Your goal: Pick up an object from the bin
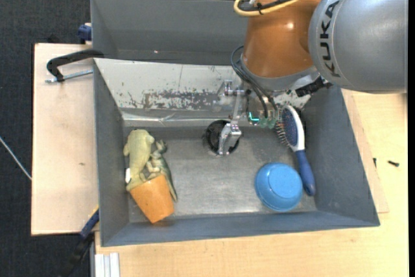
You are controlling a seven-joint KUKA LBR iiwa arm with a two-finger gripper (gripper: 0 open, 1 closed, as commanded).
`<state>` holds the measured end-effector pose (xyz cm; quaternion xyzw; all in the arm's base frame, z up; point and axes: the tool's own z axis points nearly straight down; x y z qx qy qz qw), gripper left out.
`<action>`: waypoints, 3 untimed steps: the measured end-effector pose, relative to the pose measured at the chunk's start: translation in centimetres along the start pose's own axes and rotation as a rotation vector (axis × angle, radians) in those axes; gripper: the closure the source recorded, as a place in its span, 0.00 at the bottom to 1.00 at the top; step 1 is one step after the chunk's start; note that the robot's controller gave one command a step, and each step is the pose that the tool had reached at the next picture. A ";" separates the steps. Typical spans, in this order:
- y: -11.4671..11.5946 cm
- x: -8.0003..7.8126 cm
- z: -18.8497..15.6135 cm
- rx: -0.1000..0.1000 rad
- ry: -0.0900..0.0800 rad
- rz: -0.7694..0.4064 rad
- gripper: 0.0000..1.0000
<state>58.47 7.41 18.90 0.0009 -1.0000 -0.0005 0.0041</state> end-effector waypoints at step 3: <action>-6.0 0.6 -5.2 0.004 -0.024 -0.336 1.00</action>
Offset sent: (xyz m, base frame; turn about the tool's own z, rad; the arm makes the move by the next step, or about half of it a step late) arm 0.0045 -0.0608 -0.1131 -0.1951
